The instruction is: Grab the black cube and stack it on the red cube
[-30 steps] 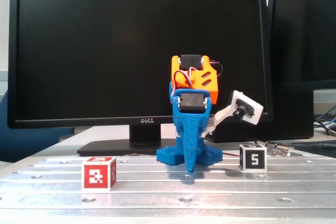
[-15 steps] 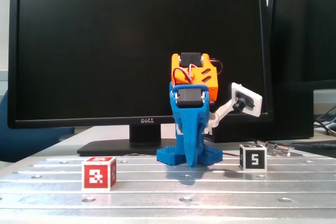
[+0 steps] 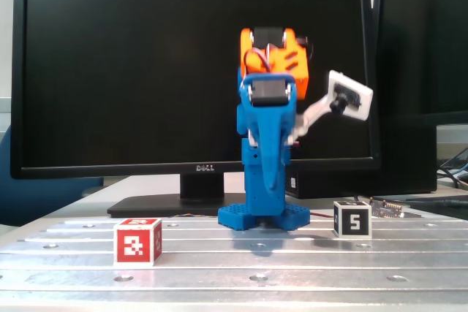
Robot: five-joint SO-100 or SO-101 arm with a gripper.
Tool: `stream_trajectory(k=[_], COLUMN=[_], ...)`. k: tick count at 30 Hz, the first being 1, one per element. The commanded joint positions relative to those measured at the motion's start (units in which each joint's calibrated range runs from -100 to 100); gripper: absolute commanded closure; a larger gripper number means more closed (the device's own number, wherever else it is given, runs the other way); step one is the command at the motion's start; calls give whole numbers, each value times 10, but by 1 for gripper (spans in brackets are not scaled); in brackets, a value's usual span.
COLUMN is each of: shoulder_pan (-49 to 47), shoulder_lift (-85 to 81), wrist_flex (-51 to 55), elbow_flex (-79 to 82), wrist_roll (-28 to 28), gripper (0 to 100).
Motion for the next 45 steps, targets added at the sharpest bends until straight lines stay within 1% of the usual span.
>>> stream_trajectory(k=[1,9,11,13,15,18,22,30,35,39,45], shoulder_pan=[-21,-59,-75,-89,-103,-137,-179,-262,-314,-326,-362], shoulder_lift=[92,229,264,297,317,322,330,329,328,328,322], wrist_flex=[8,18,22,24,30,53,68,83,88,122,151], elbow_flex=[-115,-239,-258,-275,-285,-279,-276,-217,-184,-186,-190], wrist_roll=[-1,-4,-30,-76,-91,-99,-161,-219,-224,-254,-257], gripper=[99,99,99,99,99,99,99,99,99,99,99])
